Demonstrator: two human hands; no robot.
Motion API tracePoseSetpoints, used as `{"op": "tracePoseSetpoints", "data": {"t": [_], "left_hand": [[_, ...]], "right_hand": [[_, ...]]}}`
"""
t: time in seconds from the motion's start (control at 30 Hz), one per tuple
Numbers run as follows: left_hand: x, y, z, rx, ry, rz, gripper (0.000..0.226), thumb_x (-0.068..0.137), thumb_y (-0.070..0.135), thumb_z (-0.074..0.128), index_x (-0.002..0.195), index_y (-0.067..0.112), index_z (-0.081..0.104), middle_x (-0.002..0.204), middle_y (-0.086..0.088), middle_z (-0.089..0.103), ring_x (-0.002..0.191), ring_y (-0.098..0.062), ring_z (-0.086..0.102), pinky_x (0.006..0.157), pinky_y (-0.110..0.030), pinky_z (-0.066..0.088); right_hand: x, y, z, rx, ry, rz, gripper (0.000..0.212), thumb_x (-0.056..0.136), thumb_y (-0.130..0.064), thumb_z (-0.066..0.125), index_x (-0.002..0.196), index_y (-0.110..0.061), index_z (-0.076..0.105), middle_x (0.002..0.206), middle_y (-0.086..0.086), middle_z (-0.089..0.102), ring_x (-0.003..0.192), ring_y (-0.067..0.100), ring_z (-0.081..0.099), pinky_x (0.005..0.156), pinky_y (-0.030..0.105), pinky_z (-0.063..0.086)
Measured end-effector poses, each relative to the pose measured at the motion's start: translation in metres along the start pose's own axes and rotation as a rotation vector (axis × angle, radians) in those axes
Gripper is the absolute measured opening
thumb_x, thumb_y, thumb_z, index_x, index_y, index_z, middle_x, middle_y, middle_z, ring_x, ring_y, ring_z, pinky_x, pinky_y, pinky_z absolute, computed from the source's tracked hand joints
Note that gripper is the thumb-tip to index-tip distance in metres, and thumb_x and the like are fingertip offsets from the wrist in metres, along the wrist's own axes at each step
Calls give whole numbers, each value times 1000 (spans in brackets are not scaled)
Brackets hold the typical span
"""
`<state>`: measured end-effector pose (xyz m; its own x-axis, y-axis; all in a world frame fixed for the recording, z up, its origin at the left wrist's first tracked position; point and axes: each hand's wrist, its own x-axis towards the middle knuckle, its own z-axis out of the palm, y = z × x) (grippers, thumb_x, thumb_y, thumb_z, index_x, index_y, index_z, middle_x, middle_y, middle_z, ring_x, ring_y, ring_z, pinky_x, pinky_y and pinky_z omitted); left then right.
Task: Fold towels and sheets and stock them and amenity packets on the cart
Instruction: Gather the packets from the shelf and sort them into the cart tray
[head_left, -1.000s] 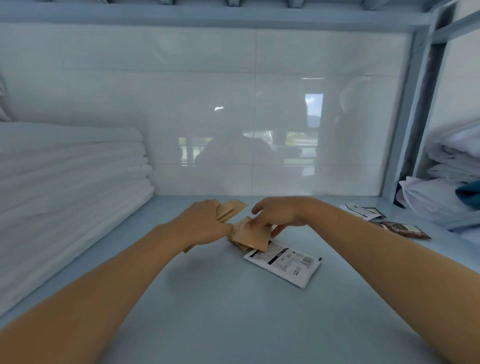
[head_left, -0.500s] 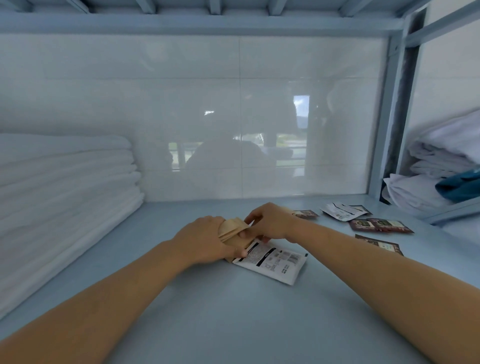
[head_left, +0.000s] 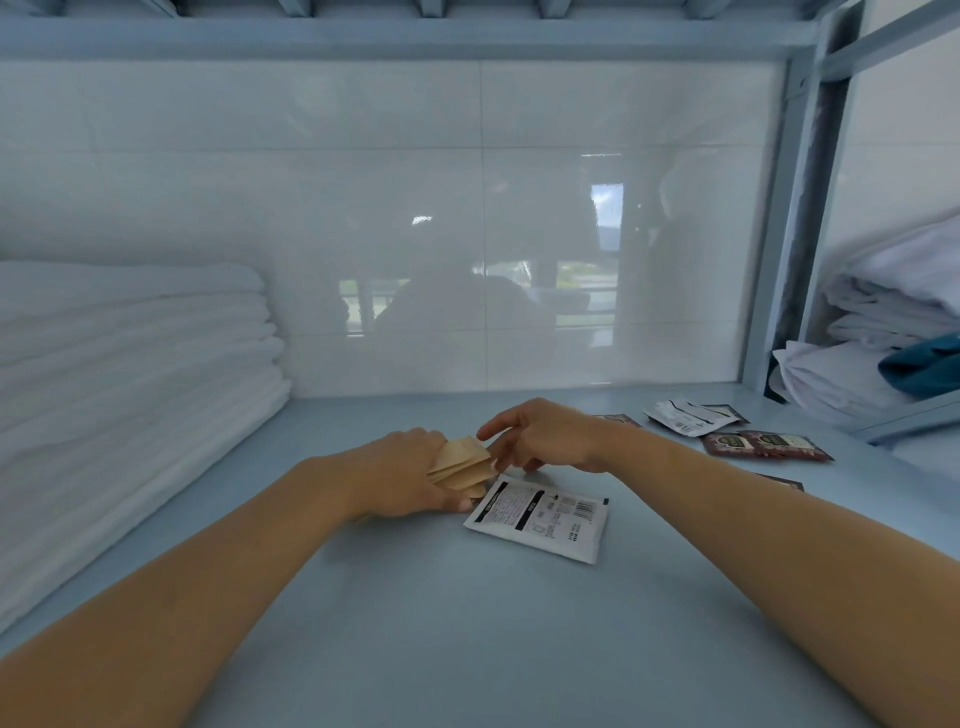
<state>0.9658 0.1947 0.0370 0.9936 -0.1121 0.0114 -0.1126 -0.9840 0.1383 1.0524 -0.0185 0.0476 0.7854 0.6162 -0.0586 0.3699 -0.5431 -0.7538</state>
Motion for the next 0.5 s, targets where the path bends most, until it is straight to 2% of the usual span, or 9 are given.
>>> {"op": "tracePoseSetpoints", "data": {"t": [0.07, 0.13, 0.2, 0.23, 0.3, 0.33, 0.43, 0.5], "left_hand": [[0, 1, 0, 52, -18, -8, 72, 83, 76, 63, 134, 28, 46, 126, 4, 53, 115, -19, 53, 102, -42, 46], [0, 0, 0, 82, -31, -13, 71, 84, 78, 59, 131, 27, 46, 125, 2, 56, 113, -21, 55, 101, -43, 46], [0, -1, 0, 108, -30, -26, 69, 84, 81, 55, 126, 26, 47, 120, 0, 58, 108, -22, 57, 98, -43, 48], [0, -1, 0, 117, -24, -31, 68, 84, 80, 55, 123, 25, 47, 117, 0, 58, 106, -23, 58, 97, -42, 48], [1, -1, 0, 124, -19, -18, 61, 82, 73, 60, 117, 25, 48, 110, 0, 57, 99, -21, 59, 90, -39, 50], [2, -2, -1, 117, -28, -9, 58, 78, 68, 64, 113, 25, 48, 106, 1, 56, 95, -19, 59, 87, -38, 51], [0, -7, -8, 76, -87, -17, 55, 61, 59, 67, 104, 29, 48, 99, 6, 59, 88, -13, 60, 78, -36, 52], [-1, -9, -10, 84, -111, -29, 56, 56, 58, 68, 101, 31, 48, 97, 8, 59, 86, -11, 60, 69, -33, 48]], "right_hand": [[6, 8, -7, -223, 144, -49, 48, 91, 5, 49, 133, -11, 64, 116, 2, 75, 106, 16, 68, 89, 25, 49], [10, 22, -20, -524, 297, -73, 43, 97, -12, 54, 139, -15, 61, 135, 3, 65, 126, 23, 58, 105, 31, 42], [12, 41, -36, -666, 332, 30, 47, 102, -30, 53, 148, -21, 51, 153, 2, 51, 141, 26, 44, 117, 42, 33], [12, 50, -44, -673, 302, 102, 51, 104, -33, 50, 153, -21, 45, 159, 1, 43, 147, 26, 38, 120, 44, 29], [12, 63, -56, -652, 224, 201, 53, 106, -27, 42, 157, -19, 38, 165, 3, 35, 150, 26, 33, 123, 41, 26], [12, 69, -59, -650, 205, 219, 52, 105, -23, 41, 156, -19, 39, 164, 4, 37, 149, 26, 36, 122, 40, 28], [12, 75, -60, -719, 199, 197, 52, 102, -18, 40, 154, -22, 43, 160, 1, 42, 145, 26, 41, 120, 42, 31], [15, 72, -56, -774, 180, 172, 52, 100, -17, 38, 151, -25, 46, 159, 0, 44, 143, 27, 43, 119, 44, 33]]}}
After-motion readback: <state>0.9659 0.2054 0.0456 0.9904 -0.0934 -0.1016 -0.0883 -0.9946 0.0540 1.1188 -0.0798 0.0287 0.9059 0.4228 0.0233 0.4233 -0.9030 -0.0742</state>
